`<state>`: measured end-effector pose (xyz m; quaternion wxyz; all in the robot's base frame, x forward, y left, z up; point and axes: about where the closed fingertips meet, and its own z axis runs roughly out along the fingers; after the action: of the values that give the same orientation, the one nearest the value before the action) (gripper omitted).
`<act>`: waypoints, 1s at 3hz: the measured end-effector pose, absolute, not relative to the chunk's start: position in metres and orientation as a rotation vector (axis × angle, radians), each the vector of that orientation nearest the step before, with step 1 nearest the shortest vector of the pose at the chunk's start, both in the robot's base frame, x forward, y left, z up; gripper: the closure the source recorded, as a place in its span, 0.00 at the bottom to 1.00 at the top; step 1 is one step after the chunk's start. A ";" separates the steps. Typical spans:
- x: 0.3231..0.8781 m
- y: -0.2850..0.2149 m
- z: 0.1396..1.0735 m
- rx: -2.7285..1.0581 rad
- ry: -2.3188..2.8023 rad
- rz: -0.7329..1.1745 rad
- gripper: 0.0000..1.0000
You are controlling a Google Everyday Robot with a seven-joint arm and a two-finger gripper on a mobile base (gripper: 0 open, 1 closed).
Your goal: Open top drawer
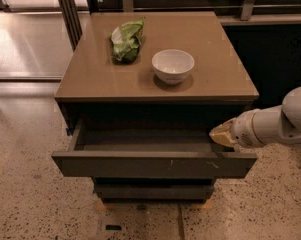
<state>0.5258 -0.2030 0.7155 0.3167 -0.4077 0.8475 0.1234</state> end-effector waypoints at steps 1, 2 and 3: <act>0.550 -0.210 0.714 -1.023 2.226 0.226 1.00; 0.548 -0.214 0.710 -1.029 2.237 0.244 1.00; 0.540 -0.210 0.702 -1.059 2.260 0.306 1.00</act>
Offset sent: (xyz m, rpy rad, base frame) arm 0.0034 -0.0045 -0.0264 0.0032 0.0787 0.0123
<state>0.5399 -0.2097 0.7016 0.3084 -0.4007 0.8549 0.1159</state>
